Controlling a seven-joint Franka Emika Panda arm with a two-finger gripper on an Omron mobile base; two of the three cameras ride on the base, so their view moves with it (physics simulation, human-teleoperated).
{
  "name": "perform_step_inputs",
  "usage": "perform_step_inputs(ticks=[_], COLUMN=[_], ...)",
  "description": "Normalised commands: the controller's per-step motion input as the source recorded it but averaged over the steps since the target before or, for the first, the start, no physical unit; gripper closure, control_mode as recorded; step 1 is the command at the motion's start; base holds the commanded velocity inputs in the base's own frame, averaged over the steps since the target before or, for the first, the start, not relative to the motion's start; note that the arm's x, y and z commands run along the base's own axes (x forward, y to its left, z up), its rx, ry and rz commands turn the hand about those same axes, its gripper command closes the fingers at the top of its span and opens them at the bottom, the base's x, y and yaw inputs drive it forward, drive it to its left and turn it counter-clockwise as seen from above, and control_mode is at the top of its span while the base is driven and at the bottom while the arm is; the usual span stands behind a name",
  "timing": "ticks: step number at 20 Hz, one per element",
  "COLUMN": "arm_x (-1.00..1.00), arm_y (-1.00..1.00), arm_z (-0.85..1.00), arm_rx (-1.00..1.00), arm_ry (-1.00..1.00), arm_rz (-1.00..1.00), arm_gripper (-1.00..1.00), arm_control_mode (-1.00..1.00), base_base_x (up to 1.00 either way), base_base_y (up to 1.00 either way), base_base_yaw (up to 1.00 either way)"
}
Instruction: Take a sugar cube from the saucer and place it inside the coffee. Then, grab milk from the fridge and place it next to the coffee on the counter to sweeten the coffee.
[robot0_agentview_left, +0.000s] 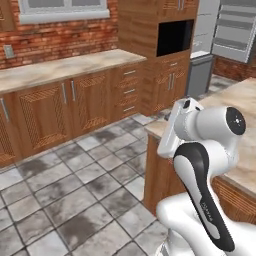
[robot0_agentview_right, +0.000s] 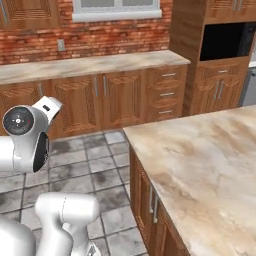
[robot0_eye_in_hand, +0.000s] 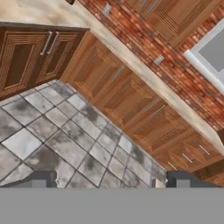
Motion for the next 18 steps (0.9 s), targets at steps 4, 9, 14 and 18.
perform_step_inputs(ticks=[4, 9, 14, 18], arm_x=[0.00, 0.00, 0.00, 0.00], arm_y=[0.00, 0.00, 0.00, 0.00], arm_z=[0.00, 0.00, 0.00, 0.00], arm_rx=[0.00, 0.00, 0.00, 0.00], arm_ry=[0.00, 0.00, 0.00, 0.00], arm_rz=[0.00, 0.00, 0.00, 0.00], arm_gripper=[-1.00, -1.00, -1.00, -1.00], arm_control_mode=[1.00, 1.00, 1.00, 1.00], base_base_x=[1.00, 1.00, 1.00, 1.00], base_base_y=[0.01, 0.14, 0.35, 0.26], base_base_yaw=[0.00, 0.00, 0.00, 0.00])
